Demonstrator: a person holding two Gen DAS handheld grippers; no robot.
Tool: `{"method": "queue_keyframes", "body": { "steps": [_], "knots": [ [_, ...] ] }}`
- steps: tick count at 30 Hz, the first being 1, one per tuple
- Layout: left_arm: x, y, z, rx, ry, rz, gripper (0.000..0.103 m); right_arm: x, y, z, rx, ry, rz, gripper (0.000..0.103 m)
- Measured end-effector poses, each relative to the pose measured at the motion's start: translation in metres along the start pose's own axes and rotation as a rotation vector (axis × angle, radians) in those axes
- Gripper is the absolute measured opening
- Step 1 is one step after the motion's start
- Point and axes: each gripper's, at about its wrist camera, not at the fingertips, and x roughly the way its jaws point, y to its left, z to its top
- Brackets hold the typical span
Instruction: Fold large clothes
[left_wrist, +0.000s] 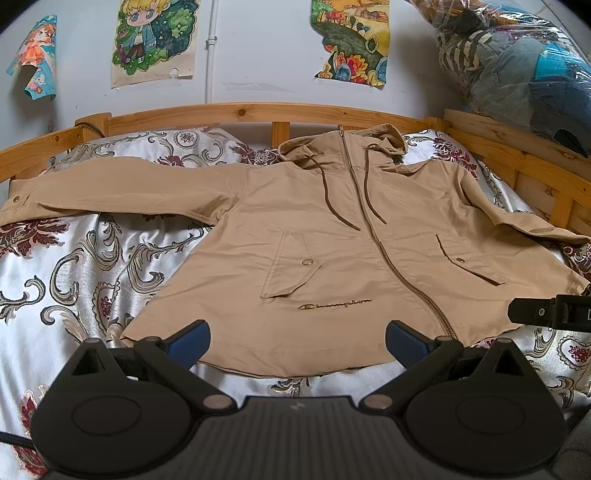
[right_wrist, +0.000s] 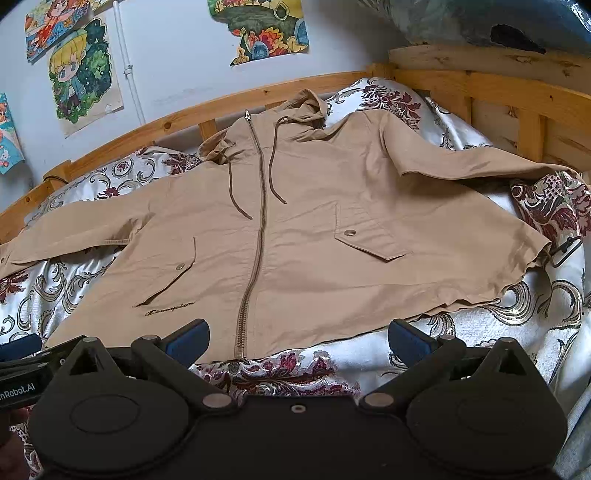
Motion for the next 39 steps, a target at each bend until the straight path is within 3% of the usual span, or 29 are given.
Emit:
{"method": "queue_keyframes", "body": {
  "steps": [18, 23, 27, 32, 35, 39],
  "knots": [
    [0.001, -0.007, -0.006, 0.012, 0.007, -0.007, 0.103, 0.001, -0.004, -0.002, 0.011, -0.002, -0.001, 0.102],
    [0.007, -0.011, -0.005, 0.043, 0.036, -0.005, 0.103, -0.003, -0.016, 0.007, 0.078, -0.032, -0.018, 0.102],
    [0.021, -0.013, 0.007, 0.06, 0.104, -0.023, 0.103, -0.026, -0.062, 0.035, 0.327, -0.143, -0.058, 0.102],
    [0.035, -0.021, 0.033, 0.117, 0.15, -0.073, 0.103, -0.055, -0.118, 0.067, 0.419, -0.27, -0.2, 0.103],
    [0.044, -0.022, 0.054, 0.12, 0.185, -0.102, 0.103, -0.068, -0.157, 0.085, 0.404, -0.265, -0.276, 0.102],
    [0.062, -0.023, 0.09, 0.085, 0.225, -0.12, 0.103, -0.08, -0.203, 0.094, 0.509, -0.239, -0.368, 0.102]
  ]
}}
